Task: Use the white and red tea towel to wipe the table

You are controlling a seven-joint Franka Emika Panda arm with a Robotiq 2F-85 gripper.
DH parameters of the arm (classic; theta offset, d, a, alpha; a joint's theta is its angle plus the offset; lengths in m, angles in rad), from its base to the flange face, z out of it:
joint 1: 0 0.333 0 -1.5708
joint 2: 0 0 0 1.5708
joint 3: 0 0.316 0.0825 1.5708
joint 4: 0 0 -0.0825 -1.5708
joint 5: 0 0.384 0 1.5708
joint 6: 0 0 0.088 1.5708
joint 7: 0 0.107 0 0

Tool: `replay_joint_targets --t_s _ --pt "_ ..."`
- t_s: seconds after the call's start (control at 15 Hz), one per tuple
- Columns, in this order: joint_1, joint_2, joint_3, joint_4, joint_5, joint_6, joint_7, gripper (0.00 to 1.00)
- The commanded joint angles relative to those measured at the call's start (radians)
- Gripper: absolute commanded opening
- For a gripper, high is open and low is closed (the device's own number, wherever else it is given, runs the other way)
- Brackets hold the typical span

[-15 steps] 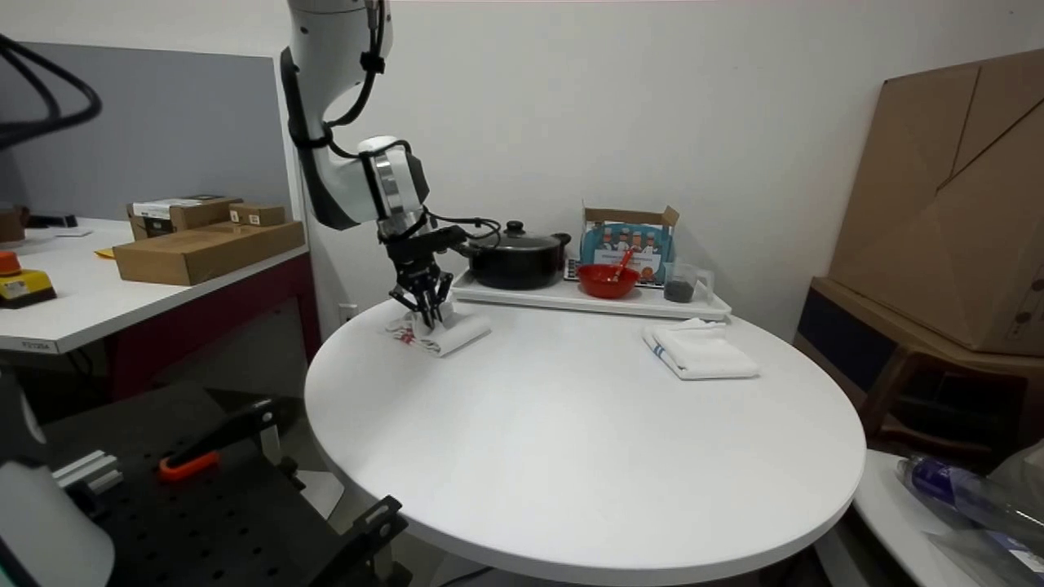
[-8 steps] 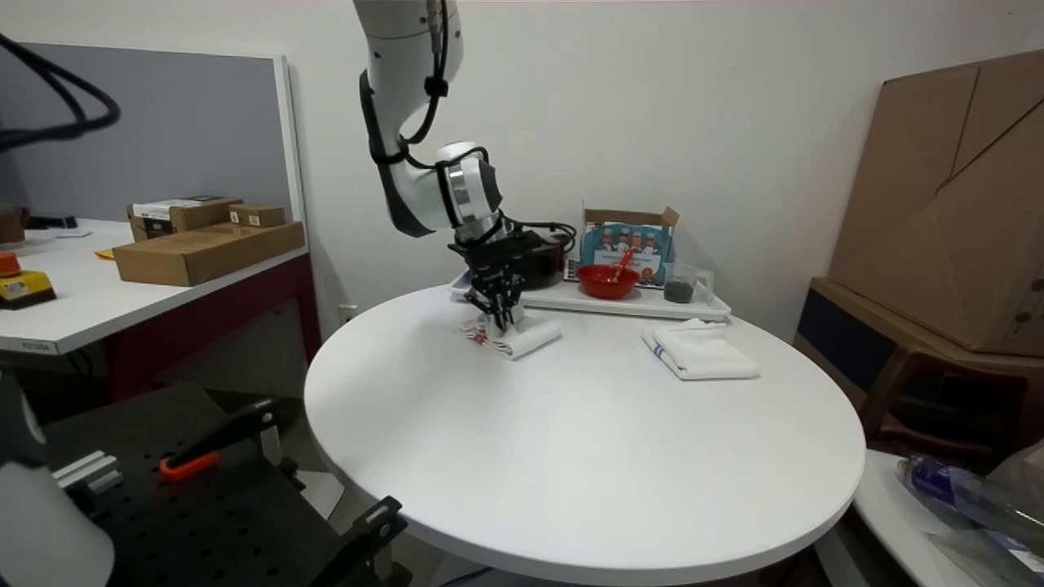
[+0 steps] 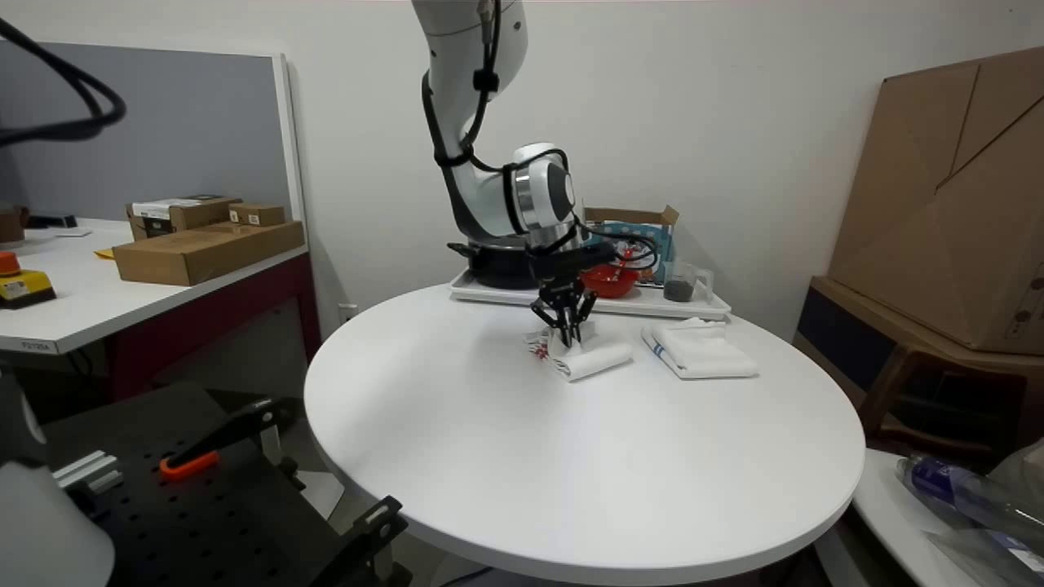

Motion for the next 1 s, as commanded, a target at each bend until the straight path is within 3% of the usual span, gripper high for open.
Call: replay_joint_targets --t_s 0.0,0.4,0.93 --pt "-0.012 -0.059 -0.015 -0.09 0.037 -0.016 0.007 0.05" --pt "0.016 -0.125 0.038 -0.244 0.054 -0.007 0.008 0.05" --pt "0.175 -0.144 0.125 -0.373 0.019 0.055 0.04 0.05"
